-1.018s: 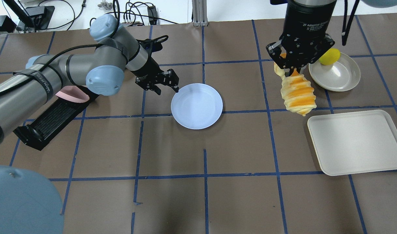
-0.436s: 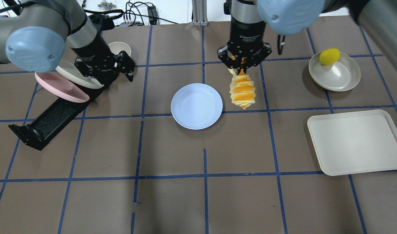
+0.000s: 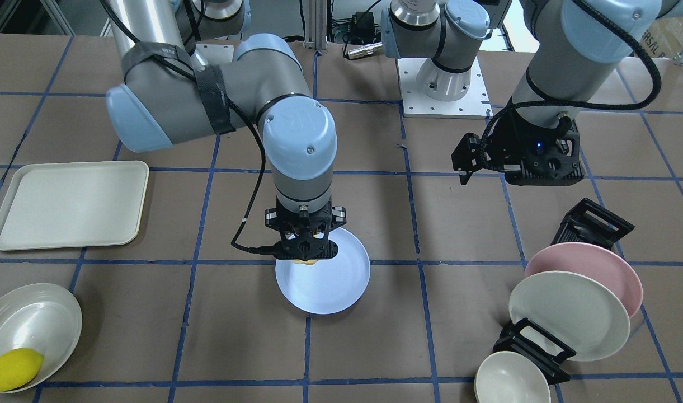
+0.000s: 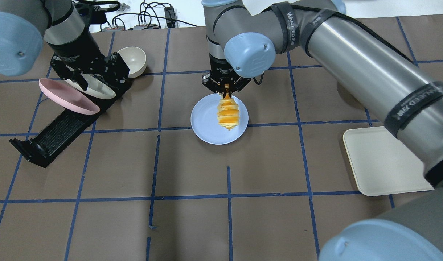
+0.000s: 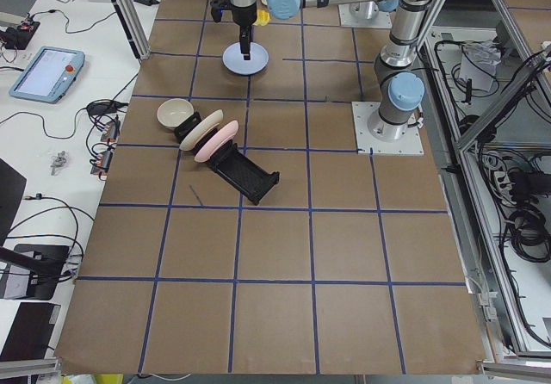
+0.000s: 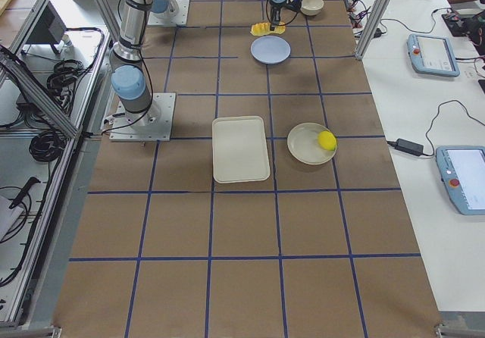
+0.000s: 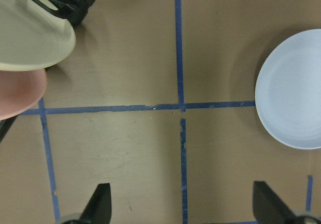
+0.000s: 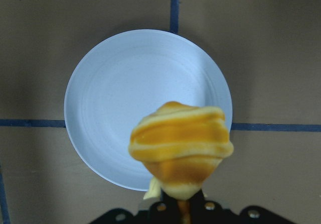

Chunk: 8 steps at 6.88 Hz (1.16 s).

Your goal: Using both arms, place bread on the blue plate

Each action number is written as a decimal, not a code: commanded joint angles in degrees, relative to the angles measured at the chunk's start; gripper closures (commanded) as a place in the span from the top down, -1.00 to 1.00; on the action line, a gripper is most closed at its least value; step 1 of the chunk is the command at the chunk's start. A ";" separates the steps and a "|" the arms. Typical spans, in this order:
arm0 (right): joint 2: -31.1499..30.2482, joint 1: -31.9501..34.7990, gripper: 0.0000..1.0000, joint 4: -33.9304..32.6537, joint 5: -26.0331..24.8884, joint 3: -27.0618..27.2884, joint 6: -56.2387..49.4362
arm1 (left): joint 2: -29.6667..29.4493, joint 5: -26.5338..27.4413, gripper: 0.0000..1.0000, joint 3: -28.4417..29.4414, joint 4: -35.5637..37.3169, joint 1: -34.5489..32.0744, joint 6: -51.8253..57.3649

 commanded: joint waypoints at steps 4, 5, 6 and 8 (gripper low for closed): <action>8.53 0.23 -0.97 -8.89 -0.27 -0.24 -0.11 | 2.74 -0.09 1.00 -0.81 -0.91 -4.18 -0.62; 8.72 0.40 -0.97 -10.55 -0.27 0.29 -0.21 | 3.00 -0.09 1.00 -0.46 -0.91 -4.43 -0.71; 9.07 0.40 -0.92 -10.57 -0.27 0.03 -0.12 | 2.92 -0.09 1.00 -0.02 -0.91 -4.44 -0.71; 9.07 0.49 0.80 -10.57 0.17 -0.14 0.75 | 3.09 -0.09 1.00 -0.54 -0.91 -4.44 -1.58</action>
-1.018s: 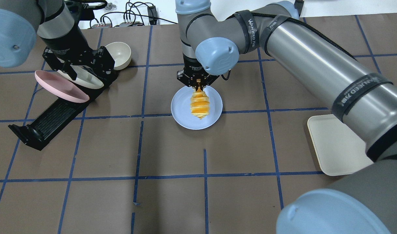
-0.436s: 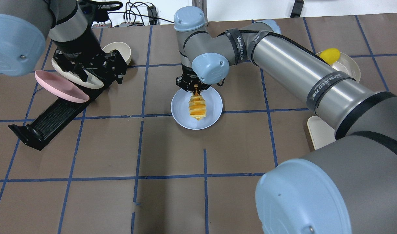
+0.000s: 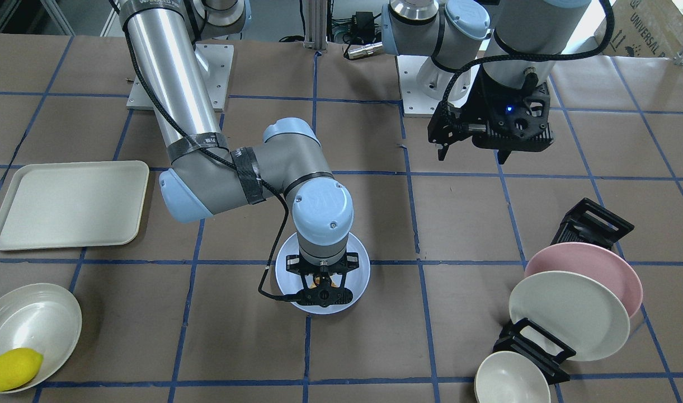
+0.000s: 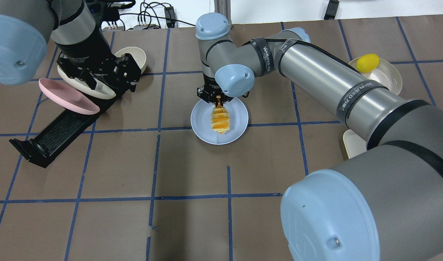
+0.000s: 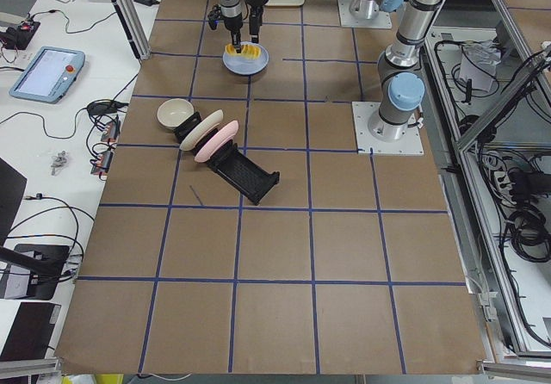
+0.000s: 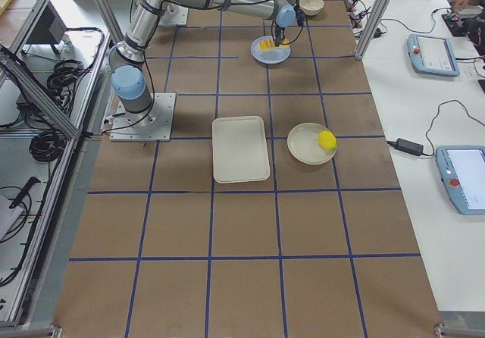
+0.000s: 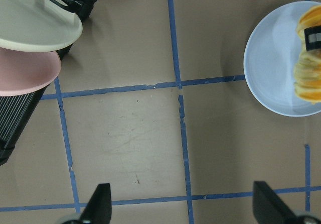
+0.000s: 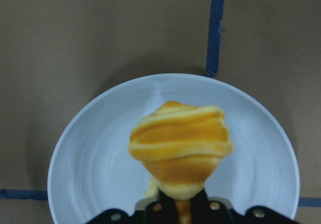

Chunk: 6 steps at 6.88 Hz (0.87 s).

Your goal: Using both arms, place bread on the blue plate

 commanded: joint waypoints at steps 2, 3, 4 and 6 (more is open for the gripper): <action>0.03 0.16 1.00 -0.08 0.19 0.04 0.48 | 0.36 -0.09 1.00 -0.42 0.00 -0.18 -1.72; 0.03 0.16 1.00 0.10 0.19 0.21 0.48 | 0.27 -0.09 1.00 -0.41 0.09 -0.44 -2.68; -0.41 0.16 1.00 0.19 -0.07 0.04 0.48 | 0.27 -0.44 1.00 -0.15 0.09 -0.44 -2.69; -3.99 -0.80 1.00 2.02 -0.33 -1.45 0.48 | 0.35 -0.79 1.00 -0.50 0.09 -0.44 -2.78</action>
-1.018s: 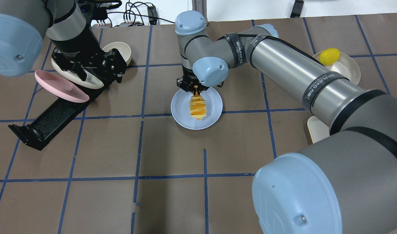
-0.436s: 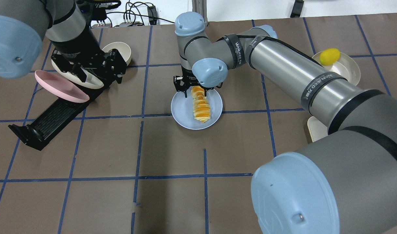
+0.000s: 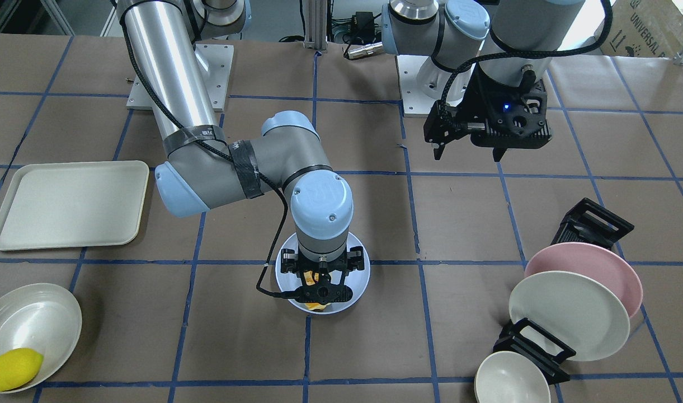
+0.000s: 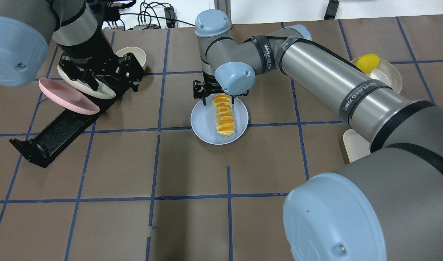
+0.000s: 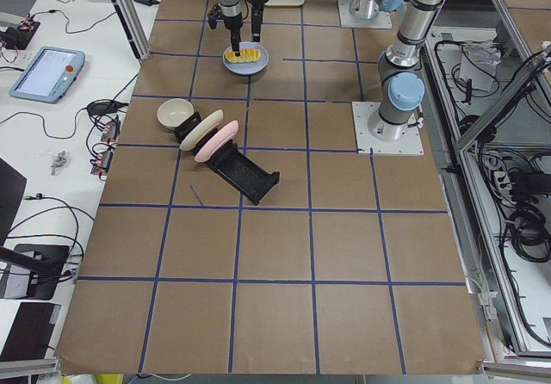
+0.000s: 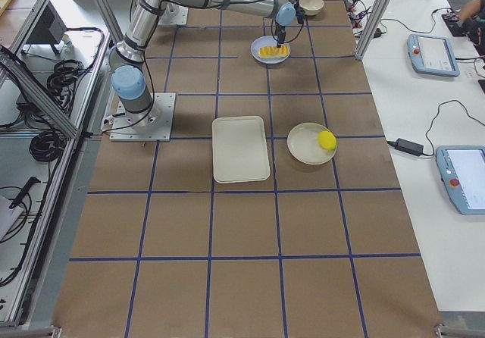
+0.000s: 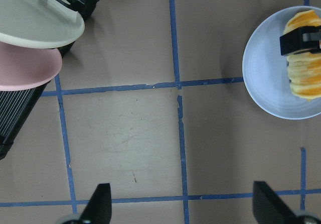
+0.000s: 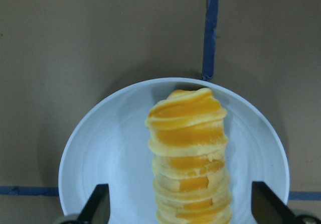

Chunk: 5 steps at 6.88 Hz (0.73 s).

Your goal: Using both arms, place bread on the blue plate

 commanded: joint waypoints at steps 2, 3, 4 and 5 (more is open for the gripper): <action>-5.23 -2.15 0.99 0.75 -1.77 -3.64 -4.45 | -0.08 -0.19 1.00 0.13 0.00 -0.19 -0.16; -6.55 -4.34 0.99 1.36 -4.38 -6.96 -6.05 | -0.25 -0.19 1.00 0.05 0.00 -0.20 -0.16; -7.26 -8.79 1.00 5.54 -5.63 -11.26 -10.67 | -0.25 -0.28 1.00 0.13 0.09 -0.20 -0.16; -8.40 -11.71 1.00 11.15 -3.64 -16.09 -10.81 | -0.17 -0.28 1.00 0.05 0.09 -0.20 -0.24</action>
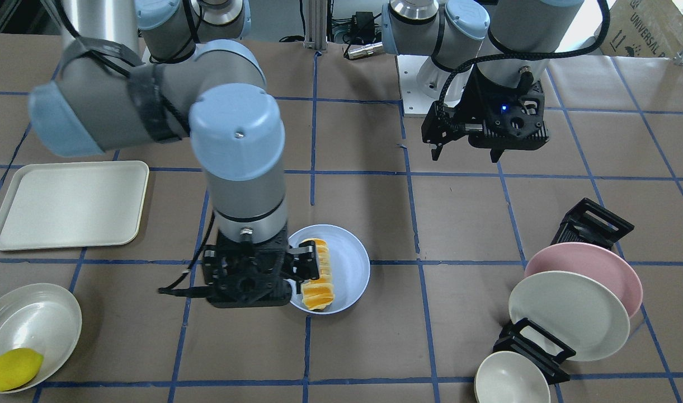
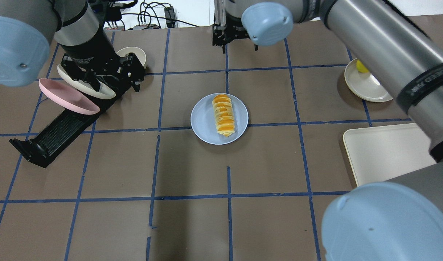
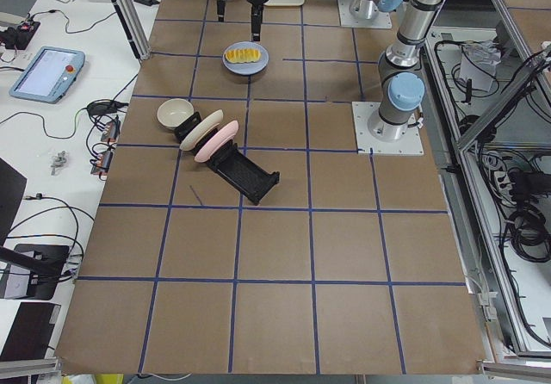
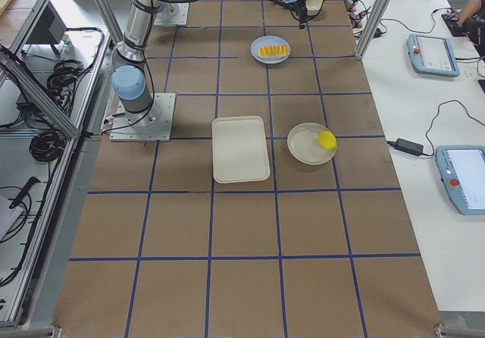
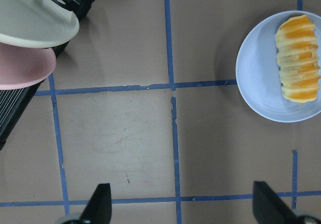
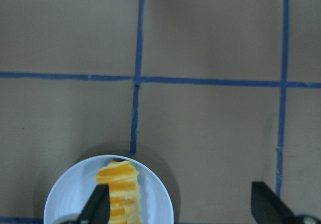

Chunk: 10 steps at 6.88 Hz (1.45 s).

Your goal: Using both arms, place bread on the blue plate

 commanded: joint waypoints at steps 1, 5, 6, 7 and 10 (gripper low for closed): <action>-1.66 -5.57 1.00 9.45 1.04 -8.38 -1.64 | -0.49 -0.03 1.00 0.57 0.11 -0.01 0.02; -8.31 -9.10 1.00 19.59 0.52 -6.23 -4.38 | -0.32 -0.03 1.00 0.15 0.11 -0.09 -0.06; -9.82 -9.63 1.00 22.03 0.52 -4.56 -3.84 | -0.50 0.14 1.00 0.14 0.20 -0.09 0.02; -10.71 -9.72 0.93 22.14 1.21 -3.24 -8.45 | -0.15 0.84 1.00 -0.03 0.20 0.17 -0.06; -24.55 -9.72 0.99 15.76 1.48 17.87 -9.47 | 0.11 0.15 1.00 1.28 -4.15 1.13 0.55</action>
